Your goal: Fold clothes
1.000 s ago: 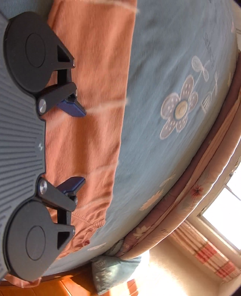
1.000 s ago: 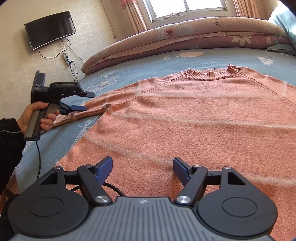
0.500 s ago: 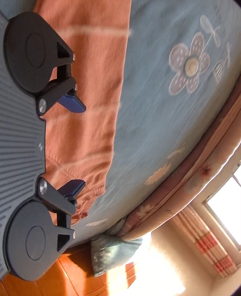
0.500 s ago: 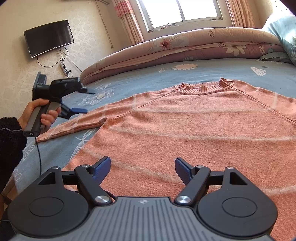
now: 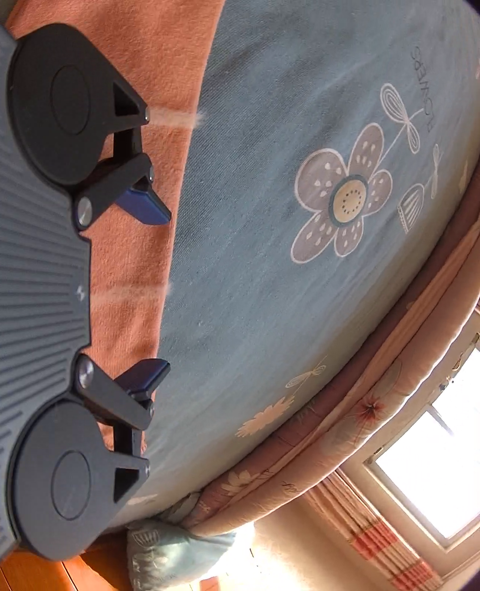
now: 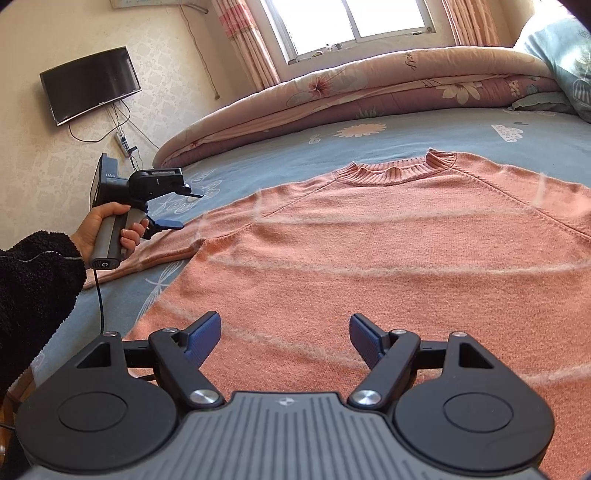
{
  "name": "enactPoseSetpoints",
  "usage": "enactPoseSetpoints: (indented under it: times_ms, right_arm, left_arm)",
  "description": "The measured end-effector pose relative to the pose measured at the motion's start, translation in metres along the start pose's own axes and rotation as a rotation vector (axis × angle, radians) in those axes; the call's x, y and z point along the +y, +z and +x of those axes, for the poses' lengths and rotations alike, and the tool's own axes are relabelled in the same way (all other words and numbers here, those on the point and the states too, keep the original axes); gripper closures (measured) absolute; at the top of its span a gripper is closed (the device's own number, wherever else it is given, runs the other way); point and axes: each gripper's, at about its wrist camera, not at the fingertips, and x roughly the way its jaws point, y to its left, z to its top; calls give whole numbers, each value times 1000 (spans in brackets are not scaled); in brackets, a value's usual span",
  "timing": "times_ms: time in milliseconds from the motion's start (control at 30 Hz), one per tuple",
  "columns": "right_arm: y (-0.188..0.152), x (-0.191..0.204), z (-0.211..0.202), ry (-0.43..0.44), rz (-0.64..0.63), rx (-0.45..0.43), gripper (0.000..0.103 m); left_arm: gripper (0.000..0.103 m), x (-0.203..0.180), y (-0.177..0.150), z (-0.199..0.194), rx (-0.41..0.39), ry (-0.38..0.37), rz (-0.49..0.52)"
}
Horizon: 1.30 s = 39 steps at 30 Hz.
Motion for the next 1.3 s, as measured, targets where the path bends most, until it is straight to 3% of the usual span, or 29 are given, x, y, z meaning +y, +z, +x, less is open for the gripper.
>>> enactPoseSetpoints:
  times_ms: [167, 267, 333, 467, 667, 767, 933, 1033, 1200, 1300]
  right_arm:
    - [-1, 5, 2, 0, -18, 6, 22]
    - [-3, 8, 4, -25, -49, 12, 22]
    - [-3, 8, 3, -34, -65, 11, 22]
    - [-5, 1, 5, -18, -42, 26, 22]
    - [-9, -7, 12, -16, -12, 55, 22]
    - [-9, -8, 12, -15, -3, 56, 22]
    - [-9, -10, 10, -13, 7, 51, 21]
    - [-9, -9, 11, -15, 11, 50, 21]
    - [-8, -6, 11, -14, 2, 50, 21]
    - [-7, -6, 9, -12, 1, 45, 20]
  left_arm:
    - [20, -61, -28, 34, 173, -210, 145]
    - [20, -82, -48, 61, 267, -160, 265]
    - [20, -84, -52, 66, 248, -158, 308]
    - [20, -78, -35, 74, 204, -130, 242]
    - [20, -77, -4, 92, 114, 1, 225]
    - [20, -86, 1, 93, 70, 132, 239]
    - [20, -113, -10, 71, 16, 160, 337]
    - [20, -136, -25, 69, 60, 254, 410]
    - [20, -156, -52, 91, 152, 474, 473]
    - [20, -151, -55, 103, 162, 517, 427]
